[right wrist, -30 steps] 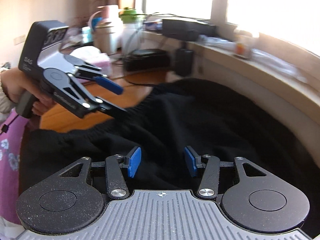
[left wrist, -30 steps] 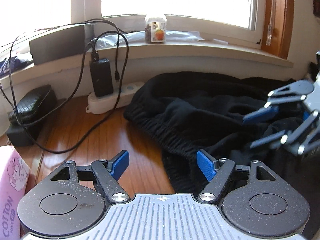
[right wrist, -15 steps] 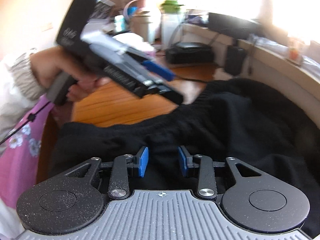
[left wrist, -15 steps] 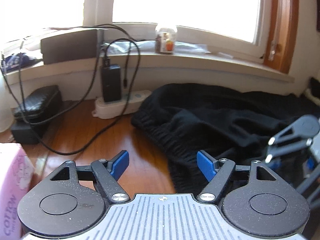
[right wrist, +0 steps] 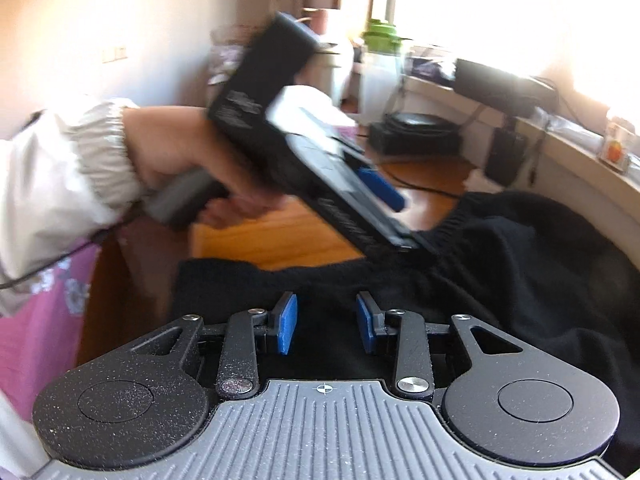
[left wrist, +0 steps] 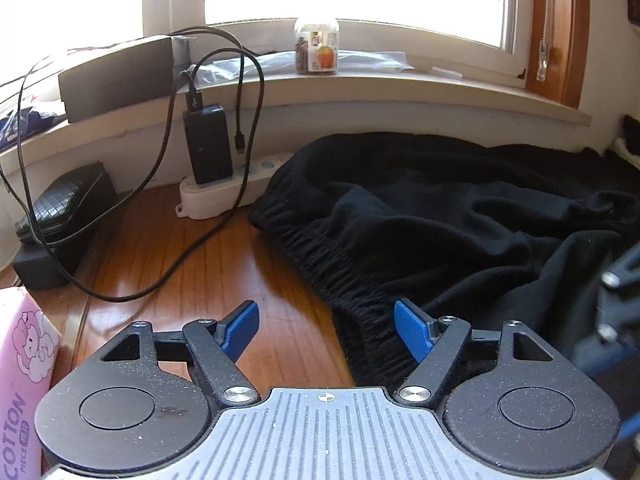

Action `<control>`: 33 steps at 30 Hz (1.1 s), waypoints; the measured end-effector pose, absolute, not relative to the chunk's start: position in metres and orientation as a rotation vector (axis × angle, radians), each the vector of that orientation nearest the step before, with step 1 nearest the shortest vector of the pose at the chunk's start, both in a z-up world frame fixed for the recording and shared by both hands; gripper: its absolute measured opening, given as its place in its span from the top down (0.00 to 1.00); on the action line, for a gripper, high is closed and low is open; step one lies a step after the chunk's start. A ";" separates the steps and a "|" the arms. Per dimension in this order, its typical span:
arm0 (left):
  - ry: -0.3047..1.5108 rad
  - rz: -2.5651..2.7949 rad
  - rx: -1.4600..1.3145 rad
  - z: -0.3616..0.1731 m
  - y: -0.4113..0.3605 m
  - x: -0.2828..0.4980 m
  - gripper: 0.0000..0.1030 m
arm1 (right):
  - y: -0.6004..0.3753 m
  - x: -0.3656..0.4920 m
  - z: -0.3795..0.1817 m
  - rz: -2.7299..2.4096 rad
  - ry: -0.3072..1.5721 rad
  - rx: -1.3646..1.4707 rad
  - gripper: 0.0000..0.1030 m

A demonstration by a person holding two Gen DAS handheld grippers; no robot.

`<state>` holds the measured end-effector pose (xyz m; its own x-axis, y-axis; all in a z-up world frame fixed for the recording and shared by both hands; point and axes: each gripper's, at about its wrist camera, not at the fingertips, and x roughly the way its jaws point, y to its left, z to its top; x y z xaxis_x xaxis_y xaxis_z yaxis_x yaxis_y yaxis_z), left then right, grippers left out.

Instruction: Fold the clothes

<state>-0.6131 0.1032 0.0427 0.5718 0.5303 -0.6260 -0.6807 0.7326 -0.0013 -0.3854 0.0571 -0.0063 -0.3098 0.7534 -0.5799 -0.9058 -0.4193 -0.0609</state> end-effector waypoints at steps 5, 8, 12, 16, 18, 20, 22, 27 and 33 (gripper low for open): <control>0.637 0.709 -0.260 0.040 0.105 -0.618 0.24 | 0.047 -0.418 -0.007 1.950 0.310 -0.686 0.60; 0.632 0.703 -0.271 0.040 0.107 -0.621 0.24 | 0.044 -0.428 -0.008 1.963 0.308 -0.689 0.59; 0.632 0.699 -0.275 0.039 0.107 -0.622 0.24 | 0.040 -0.441 -0.011 1.971 0.288 -0.708 0.55; 0.624 0.698 -0.301 0.037 0.109 -0.623 0.23 | 0.040 -0.457 -0.022 1.940 0.235 -0.773 0.52; 0.625 0.699 -0.302 0.038 0.110 -0.623 0.23 | 0.038 -0.464 -0.028 1.928 0.197 -0.800 0.47; 0.630 0.699 -0.299 0.038 0.110 -0.623 0.23 | 0.036 -0.471 -0.033 1.915 0.156 -0.827 0.43; 0.636 0.702 -0.295 0.039 0.110 -0.622 0.23 | 0.035 -0.477 -0.038 1.902 0.117 -0.849 0.43; 0.642 0.706 -0.291 0.039 0.110 -0.621 0.23 | 0.033 -0.486 -0.044 1.863 0.031 -0.882 0.53; 0.658 0.698 -0.287 0.041 0.108 -0.623 0.23 | 0.021 -0.472 -0.032 1.935 0.101 -0.800 0.82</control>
<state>-0.6227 0.1084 0.0407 0.5773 0.5002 -0.6454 -0.6736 0.7385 -0.0302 -0.4717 0.0211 -0.0319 -0.2830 0.7708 -0.5707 -0.8261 -0.4982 -0.2632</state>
